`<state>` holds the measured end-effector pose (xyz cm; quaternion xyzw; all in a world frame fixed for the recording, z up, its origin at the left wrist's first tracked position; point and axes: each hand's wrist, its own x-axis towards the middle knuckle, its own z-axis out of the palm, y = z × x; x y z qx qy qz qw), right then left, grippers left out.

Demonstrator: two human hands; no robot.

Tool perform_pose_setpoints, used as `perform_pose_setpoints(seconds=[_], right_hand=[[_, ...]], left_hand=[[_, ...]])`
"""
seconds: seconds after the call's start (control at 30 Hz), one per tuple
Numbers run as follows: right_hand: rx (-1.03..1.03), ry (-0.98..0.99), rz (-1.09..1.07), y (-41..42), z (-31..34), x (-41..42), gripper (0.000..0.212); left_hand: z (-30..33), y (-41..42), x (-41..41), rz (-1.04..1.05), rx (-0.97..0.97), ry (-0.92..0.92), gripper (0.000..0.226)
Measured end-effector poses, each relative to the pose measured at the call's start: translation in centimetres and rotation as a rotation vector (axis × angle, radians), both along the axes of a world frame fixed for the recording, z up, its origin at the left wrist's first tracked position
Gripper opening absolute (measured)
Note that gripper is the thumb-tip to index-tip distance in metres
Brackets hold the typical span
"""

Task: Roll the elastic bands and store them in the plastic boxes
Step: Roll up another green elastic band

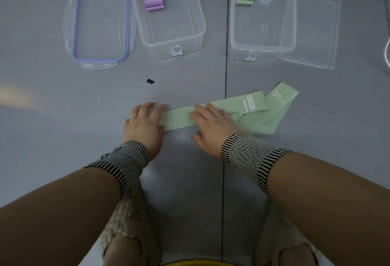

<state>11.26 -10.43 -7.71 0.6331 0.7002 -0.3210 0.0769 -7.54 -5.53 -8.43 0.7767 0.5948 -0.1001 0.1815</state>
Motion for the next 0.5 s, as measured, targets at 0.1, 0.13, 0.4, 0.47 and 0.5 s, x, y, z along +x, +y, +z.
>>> perform_pose_setpoints(seconds=[0.1, 0.13, 0.4, 0.47, 0.5], right_hand=[[-0.02, -0.029, -0.042, 0.1, -0.4, -0.3, 0.059], [-0.005, -0.049, -0.065, 0.0, -0.4, 0.0, 0.057], [0.161, -0.047, -0.752, -1.1, -0.3, 7.7, 0.043], [0.153, -0.04, -0.951, -1.3, -0.1, 9.7, 0.039], [0.141, -0.021, -1.024, -1.3, -0.1, 10.5, 0.038]], left_hand=[[0.5, 0.3, -1.5, 0.044, 0.011, 0.037, 0.055], [0.6, 0.2, -1.6, 0.023, 0.013, 0.034, 0.055], [1.4, -1.0, 6.8, -0.322, -0.068, -0.058, 0.057], [1.5, -1.1, 9.6, -0.38, -0.093, -0.085, 0.057], [1.4, -1.2, 10.9, -0.408, -0.107, -0.095, 0.057]])
